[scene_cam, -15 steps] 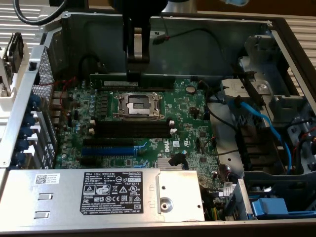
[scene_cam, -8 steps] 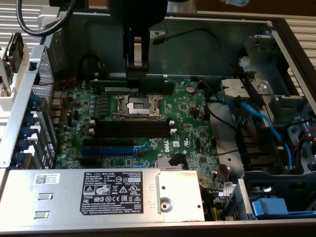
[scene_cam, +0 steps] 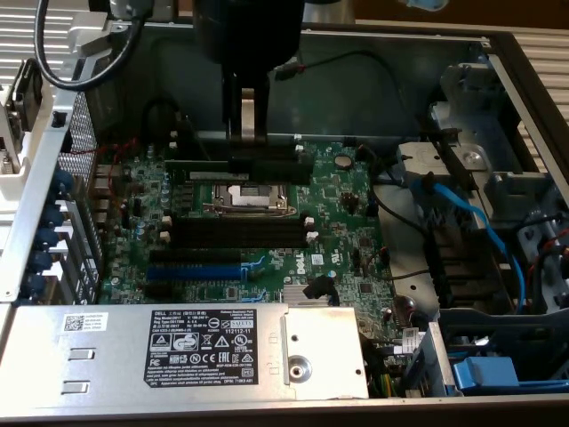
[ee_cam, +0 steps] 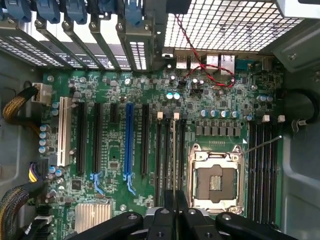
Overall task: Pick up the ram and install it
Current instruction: 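Insert the ram into the slot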
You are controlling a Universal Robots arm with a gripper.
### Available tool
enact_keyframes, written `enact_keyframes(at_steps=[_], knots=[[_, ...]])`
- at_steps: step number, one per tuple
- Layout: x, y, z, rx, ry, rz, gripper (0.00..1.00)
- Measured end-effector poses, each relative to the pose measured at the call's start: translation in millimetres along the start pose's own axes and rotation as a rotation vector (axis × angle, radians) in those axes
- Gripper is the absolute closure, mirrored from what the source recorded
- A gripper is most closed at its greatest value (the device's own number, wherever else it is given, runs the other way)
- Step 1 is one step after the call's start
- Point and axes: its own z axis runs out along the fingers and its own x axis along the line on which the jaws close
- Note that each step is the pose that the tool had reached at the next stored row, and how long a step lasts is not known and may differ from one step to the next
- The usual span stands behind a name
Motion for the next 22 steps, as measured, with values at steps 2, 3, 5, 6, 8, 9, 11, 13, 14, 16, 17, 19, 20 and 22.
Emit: enact_keyframes(at_steps=[2, 3, 5, 6, 8, 9, 11, 13, 14, 16, 17, 19, 20, 22], knots=[[0.8, -1.5, 3.6, 0.0001, -0.0006, 0.003, 0.88], [0.7, -2.1, 5.4, 0.0001, -0.0005, 0.003, 0.88], [0.7, -2.2, 10.0, 0.0001, -0.0006, 0.003, 0.88], [1.3, -2.2, 10.5, 0.0000, -0.0004, 0.003, 0.88], [2.2, -2.2, 11.4, 0.0000, -0.0010, 0.003, 0.88], [4.2, -2.2, 11.6, 0.0002, -0.0020, 0.003, 0.88], [8.6, -2.3, 12.5, 0.0001, -0.0043, 0.003, 0.88], [8.3, -4.7, 13.8, 0.0000, -0.0043, 0.003, 0.88], [7.9, -5.4, 14.7, -0.0003, -0.0041, 0.003, 0.88], [1.1, -5.7, 17.1, -0.0007, 0.0048, 0.003, 0.88], [0.1, -5.6, 17.6, -0.0008, 0.0154, 0.004, 0.88], [-0.8, -5.7, 18.4, -0.0010, 0.0346, 0.004, 0.88], [-0.8, -5.6, 19.0, -0.0007, 0.0346, 0.004, 0.88], [-1.1, -5.3, 23.2, -0.0001, 0.0349, 0.004, 0.88]])
